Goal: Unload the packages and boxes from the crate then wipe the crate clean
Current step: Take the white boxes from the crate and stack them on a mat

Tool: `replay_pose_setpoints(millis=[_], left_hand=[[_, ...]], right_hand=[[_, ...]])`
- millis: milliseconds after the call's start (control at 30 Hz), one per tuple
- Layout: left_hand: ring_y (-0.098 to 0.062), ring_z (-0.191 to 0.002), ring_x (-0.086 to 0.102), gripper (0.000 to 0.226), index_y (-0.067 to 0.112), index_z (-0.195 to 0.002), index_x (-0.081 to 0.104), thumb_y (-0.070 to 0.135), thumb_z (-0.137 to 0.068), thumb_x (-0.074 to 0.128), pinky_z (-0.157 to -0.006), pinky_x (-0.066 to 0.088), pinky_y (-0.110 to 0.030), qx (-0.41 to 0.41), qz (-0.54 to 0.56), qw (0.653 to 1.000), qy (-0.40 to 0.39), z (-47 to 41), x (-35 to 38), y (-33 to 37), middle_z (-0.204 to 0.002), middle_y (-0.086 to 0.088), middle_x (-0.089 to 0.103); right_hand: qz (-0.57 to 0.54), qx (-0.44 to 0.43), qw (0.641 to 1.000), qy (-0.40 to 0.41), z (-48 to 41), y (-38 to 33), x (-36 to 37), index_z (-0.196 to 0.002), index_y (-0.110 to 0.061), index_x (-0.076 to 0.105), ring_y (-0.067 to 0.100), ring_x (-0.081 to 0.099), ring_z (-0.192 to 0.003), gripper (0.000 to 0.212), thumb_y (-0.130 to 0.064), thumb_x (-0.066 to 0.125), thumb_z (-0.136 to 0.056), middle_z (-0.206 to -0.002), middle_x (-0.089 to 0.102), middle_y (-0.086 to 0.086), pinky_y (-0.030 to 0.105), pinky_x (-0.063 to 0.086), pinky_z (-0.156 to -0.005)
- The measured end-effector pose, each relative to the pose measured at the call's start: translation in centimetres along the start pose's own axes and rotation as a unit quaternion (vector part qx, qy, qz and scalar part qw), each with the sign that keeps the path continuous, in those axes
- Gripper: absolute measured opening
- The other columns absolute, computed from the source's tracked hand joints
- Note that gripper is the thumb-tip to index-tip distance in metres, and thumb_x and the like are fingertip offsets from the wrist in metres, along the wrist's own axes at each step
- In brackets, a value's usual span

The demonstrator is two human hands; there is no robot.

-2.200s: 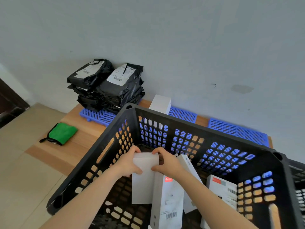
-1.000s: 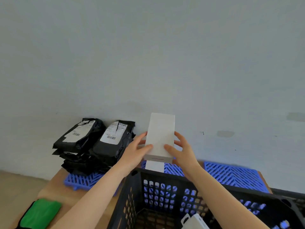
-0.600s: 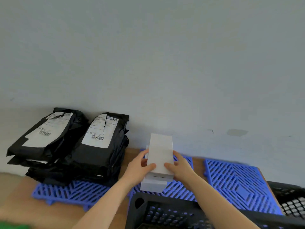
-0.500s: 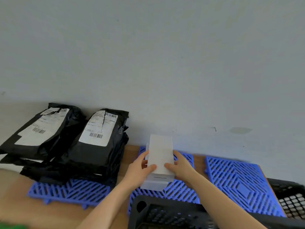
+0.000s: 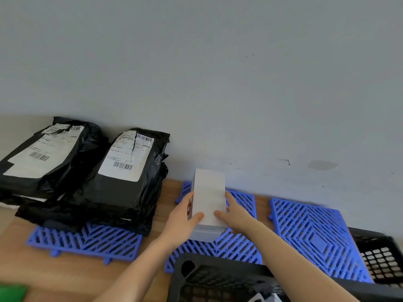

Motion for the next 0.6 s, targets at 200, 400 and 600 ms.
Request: replay_pose_setpoints(millis=[200,400,600], left_hand=[[-0.01,-0.127,0.046,0.068,0.032,-0.151,0.025,0.036,-0.094,0.062,-0.105,0.041,-0.031,-0.01,0.005,0.999,0.048,1.9,-2.5,1.0,-0.138,0.009,0.043],[-0.01,-0.097,0.064,0.021,0.03,-0.116,0.062,0.026,-0.095,0.06,-0.086,0.05,-0.026,0.037,-0.044,0.988,0.146,6.8,-5.7,4.2,-0.102,0.006,0.068],[-0.005,-0.088,0.068,0.014,0.032,-0.103,0.066,0.022,-0.095,0.059,-0.088,0.051,-0.029,0.06,-0.039,0.973,0.22,14.2,-5.1,8.2,-0.091,0.006,0.073]], right_hand=[[0.001,-0.095,0.98,0.176,2.4,-1.9,-2.8,-0.149,-0.022,0.026,0.026,0.049,-0.123,0.061,-0.036,0.053,-0.096,-0.148,0.036,0.008,0.035,0.042,-0.096],[0.04,-0.237,0.947,0.214,7.0,-2.8,-4.7,-0.131,-0.021,0.052,0.015,0.046,-0.122,0.034,-0.03,0.051,-0.098,-0.137,0.046,-0.003,0.026,0.039,-0.099],[0.001,-0.31,0.931,0.194,11.8,-1.3,-7.8,-0.121,-0.022,0.059,0.007,0.051,-0.111,0.026,-0.028,0.05,-0.098,-0.125,0.055,-0.006,0.016,0.035,-0.089]])
Point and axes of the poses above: each hand's wrist, its own z-axis away from the middle knuckle, its own x-axis out of the palm, y = z × x, the point moved 5 cm from there along -z, towards the middle knuckle
